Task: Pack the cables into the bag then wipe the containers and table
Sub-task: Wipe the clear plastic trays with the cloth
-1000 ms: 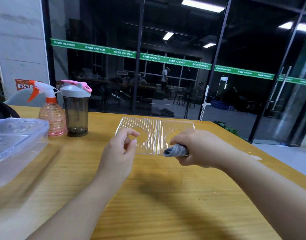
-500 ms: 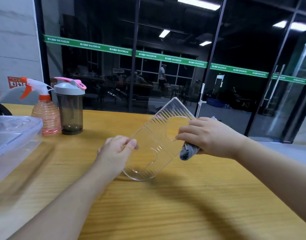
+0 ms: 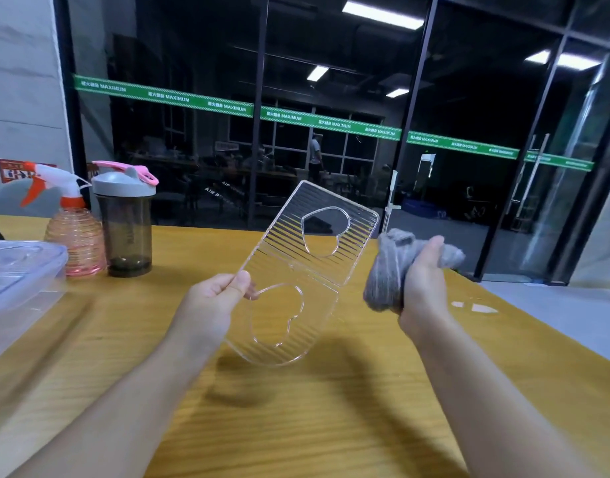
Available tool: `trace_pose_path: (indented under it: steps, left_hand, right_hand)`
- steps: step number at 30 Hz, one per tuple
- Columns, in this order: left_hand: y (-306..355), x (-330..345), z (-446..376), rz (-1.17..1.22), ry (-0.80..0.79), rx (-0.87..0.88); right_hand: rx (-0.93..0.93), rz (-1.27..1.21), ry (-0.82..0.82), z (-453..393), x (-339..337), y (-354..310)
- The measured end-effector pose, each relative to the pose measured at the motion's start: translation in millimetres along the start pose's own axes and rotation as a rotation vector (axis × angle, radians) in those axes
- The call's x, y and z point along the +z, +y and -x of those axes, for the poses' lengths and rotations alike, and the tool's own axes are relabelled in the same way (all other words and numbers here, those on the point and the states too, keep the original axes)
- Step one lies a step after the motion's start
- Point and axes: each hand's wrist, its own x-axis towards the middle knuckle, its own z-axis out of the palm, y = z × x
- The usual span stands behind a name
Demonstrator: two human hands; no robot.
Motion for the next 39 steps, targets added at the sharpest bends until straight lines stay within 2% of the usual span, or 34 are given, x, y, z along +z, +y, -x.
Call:
trace_pose_path:
  steps: [2, 4, 8, 11, 16, 22, 28, 31, 35, 37, 39]
  left_hand:
    - [1, 1, 0, 0.016, -0.002, -0.009]
    - [1, 2, 1, 0.005, -0.004, -0.007]
    - [-1, 3, 0, 0.002, -0.012, 0.004]
    - [-1, 4, -1, 0.028, -0.008, -0.003]
    - [0, 3, -2, 0.069, 0.027, -0.012]
    - [-2, 8, 2, -0.019, -0.016, 0.033]
    - [-6, 8, 0, -0.089, -0.010, 0.074]
    - [-5, 7, -1, -0.088, -0.033, 0.073]
    - [-1, 10, 4, -0.134, -0.157, 0.158]
    - [-1, 12, 6, -0.184, -0.205, 0.200]
    - [-2, 15, 10, -0.234, -0.235, 0.252]
  right_hand:
    - [0.118, -0.047, -0.065, 1, 3, 10]
    - [0.115, -0.080, -0.155, 2, 7, 22]
    - [0.129, -0.344, -0.305, 5, 7, 30]
    - [0.136, -0.507, -0.294, 0, -4, 25]
    - [0.207, -0.629, -0.228, -9, -25, 17]
    - [0.390, -0.592, -0.301, -4, -10, 27]
    - [0.385, -0.726, -0.420, -4, -16, 27]
    - [0.353, -0.672, -0.528, 1, -17, 26]
    - [0.329, -0.449, -0.672, 14, -10, 27]
    - [0.258, -0.359, -0.645, 16, -3, 32]
    - [0.164, -0.256, -0.491, 17, 4, 36]
